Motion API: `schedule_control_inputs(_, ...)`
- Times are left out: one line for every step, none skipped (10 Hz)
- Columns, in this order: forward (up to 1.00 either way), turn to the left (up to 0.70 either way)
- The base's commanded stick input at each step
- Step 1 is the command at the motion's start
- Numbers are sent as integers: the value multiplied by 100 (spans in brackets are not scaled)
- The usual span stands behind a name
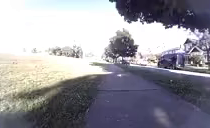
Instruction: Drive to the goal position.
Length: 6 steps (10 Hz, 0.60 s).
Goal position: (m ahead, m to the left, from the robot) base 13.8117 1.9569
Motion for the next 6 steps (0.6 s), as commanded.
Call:
schedule_control_inputs(8, 0)
schedule_control_inputs(8, 0)
schedule_control_inputs(8, 0)
schedule_control_inputs(8, 0)
schedule_control_inputs(8, 0)
schedule_control_inputs(8, 0)
